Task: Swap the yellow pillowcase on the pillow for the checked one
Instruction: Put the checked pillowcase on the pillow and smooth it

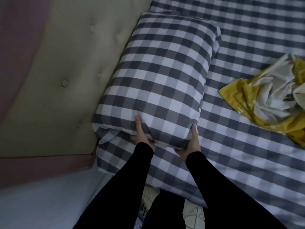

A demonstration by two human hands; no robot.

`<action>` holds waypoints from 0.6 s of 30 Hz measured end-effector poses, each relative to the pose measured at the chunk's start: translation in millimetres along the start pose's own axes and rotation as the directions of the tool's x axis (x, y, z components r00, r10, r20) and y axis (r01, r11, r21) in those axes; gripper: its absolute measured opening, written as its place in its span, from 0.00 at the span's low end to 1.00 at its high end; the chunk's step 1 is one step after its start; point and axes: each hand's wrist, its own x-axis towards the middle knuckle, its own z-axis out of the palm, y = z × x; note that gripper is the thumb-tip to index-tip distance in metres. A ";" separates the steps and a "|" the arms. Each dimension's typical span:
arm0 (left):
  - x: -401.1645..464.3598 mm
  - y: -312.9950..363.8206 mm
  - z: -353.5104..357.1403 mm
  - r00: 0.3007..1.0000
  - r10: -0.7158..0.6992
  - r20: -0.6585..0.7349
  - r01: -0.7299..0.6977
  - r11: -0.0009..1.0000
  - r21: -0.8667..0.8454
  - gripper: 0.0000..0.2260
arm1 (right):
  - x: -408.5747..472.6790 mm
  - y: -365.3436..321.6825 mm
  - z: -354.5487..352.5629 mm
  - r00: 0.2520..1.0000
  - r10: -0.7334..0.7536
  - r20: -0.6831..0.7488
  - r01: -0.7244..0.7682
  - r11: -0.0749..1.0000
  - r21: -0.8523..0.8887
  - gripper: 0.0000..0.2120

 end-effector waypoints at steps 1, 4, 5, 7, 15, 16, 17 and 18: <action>5.6 6.0 -1.7 1.000 0.020 -0.012 -0.019 1.000 0.019 0.58 | 2.8 -4.6 -1.2 0.999 -0.039 0.035 0.040 0.998 -0.045 0.25; 21.2 22.3 -4.9 0.998 0.025 0.051 -0.028 0.998 0.062 0.55 | 11.3 -18.6 -0.1 0.991 -0.103 0.091 0.116 0.982 -0.150 0.36; 23.1 24.7 -5.2 0.996 0.005 0.085 -0.011 0.997 0.070 0.54 | 13.1 -20.4 -0.8 0.988 -0.125 0.092 0.138 0.978 -0.159 0.34; 26.9 25.0 -7.4 0.991 -0.009 0.132 -0.003 0.996 0.085 0.52 | 18.1 -20.4 -3.4 0.985 -0.139 0.100 0.153 0.977 -0.151 0.28; 49.3 64.1 -34.6 0.992 0.123 -0.029 -0.123 0.992 0.000 0.53 | 30.0 -20.2 14.7 0.666 -0.666 -0.335 0.397 0.697 -0.597 0.23; 56.8 70.5 -38.4 0.990 0.131 -0.050 -0.131 0.991 0.003 0.54 | 24.5 -15.3 23.4 0.562 -0.800 -0.212 0.493 0.529 -0.690 0.24; 63.9 75.5 -41.9 0.989 0.135 -0.063 -0.135 0.991 0.011 0.55 | 19.1 -8.1 33.6 0.471 -0.881 -0.054 0.560 0.346 -0.752 0.25; 67.9 80.3 -43.5 0.988 0.136 -0.071 -0.135 0.991 0.026 0.56 | 13.2 0.8 45.7 0.421 -0.900 0.112 0.593 0.180 -0.785 0.25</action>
